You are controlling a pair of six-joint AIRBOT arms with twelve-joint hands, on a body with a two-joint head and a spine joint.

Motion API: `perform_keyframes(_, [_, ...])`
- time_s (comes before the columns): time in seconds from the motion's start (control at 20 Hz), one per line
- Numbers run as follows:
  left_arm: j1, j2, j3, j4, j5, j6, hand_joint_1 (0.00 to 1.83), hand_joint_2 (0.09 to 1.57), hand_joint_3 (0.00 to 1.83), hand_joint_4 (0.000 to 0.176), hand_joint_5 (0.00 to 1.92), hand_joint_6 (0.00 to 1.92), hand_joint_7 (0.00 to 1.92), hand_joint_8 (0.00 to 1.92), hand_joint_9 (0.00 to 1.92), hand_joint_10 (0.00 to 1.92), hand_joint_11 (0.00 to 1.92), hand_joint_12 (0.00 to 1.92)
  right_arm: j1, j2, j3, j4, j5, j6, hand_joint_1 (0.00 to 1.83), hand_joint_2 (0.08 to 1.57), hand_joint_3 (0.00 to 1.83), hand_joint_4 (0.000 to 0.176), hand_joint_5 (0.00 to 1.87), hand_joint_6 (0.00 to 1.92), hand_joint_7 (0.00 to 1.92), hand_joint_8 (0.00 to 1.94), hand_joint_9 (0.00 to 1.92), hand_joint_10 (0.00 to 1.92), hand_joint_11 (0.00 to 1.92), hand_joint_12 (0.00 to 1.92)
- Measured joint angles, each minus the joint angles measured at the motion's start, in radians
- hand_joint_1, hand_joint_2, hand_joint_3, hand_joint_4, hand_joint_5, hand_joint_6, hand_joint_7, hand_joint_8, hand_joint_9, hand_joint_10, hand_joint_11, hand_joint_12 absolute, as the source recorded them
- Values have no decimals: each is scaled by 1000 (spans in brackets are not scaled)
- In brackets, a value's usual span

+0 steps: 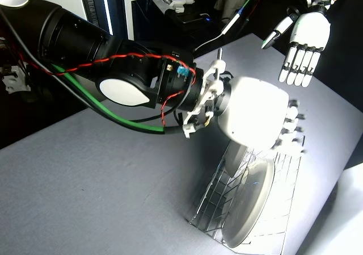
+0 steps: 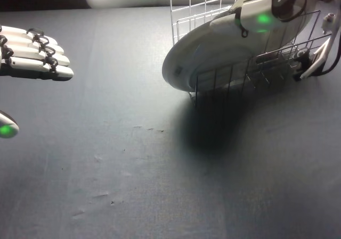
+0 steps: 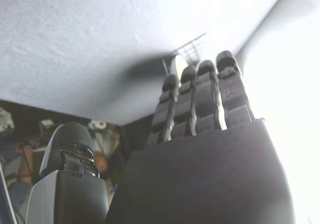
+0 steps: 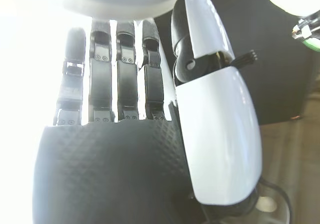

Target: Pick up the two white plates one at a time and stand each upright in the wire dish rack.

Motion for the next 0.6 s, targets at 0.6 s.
perform_keyframes(0.6, [1, 1, -27, -2, -72, 13, 0, 1153, 0, 0, 5, 2, 0, 0, 0, 0, 0, 0, -40, 42, -32, -716, 381, 5, 956, 1006, 0, 0, 202, 0, 173, 0, 161, 0, 0, 422])
